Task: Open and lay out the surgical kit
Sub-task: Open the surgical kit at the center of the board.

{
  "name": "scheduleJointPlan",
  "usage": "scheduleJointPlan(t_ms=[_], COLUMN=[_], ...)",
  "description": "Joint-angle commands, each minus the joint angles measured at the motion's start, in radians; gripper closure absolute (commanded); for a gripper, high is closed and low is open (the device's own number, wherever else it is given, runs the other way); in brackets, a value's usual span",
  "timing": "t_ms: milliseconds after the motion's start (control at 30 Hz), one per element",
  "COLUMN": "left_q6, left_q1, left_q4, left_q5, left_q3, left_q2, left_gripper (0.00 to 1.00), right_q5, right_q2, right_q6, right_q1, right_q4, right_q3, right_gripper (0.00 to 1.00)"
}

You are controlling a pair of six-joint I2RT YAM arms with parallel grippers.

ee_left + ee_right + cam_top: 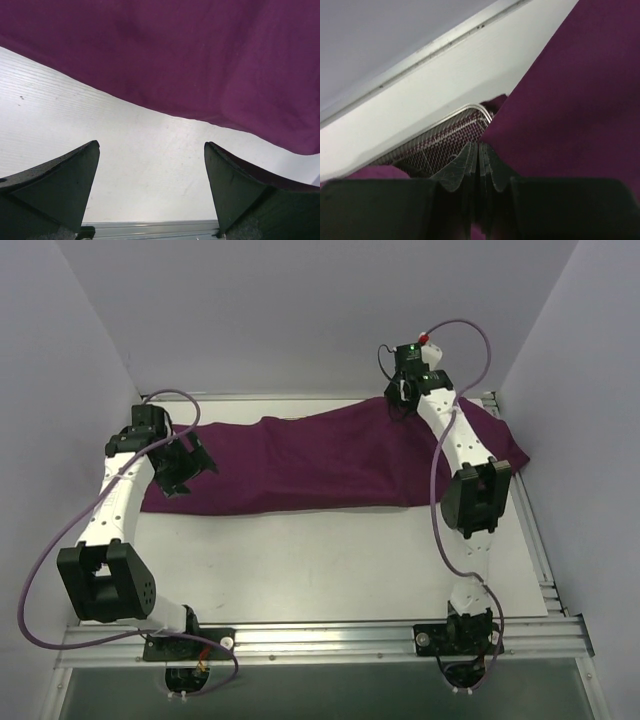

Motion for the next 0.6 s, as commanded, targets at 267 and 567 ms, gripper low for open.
scheduleJointPlan(t_ms=[267,567], left_q6=[-0.182,-0.334], left_q1=[0.007,-0.006], left_q4=[0.101,0.138], left_q5=[0.171,0.16], left_q3=[0.05,0.032], left_q2=[0.075,0.135], left_gripper=[0.06,0.06], right_q5=[-0.104,-0.178], right_q2=[-0.502,-0.852], right_q6=[-0.05,-0.072], right_q1=[0.059,0.069], right_q4=[-0.024,-0.05], right_q3=[-0.669,-1.1], right_gripper=[1.0,1.0])
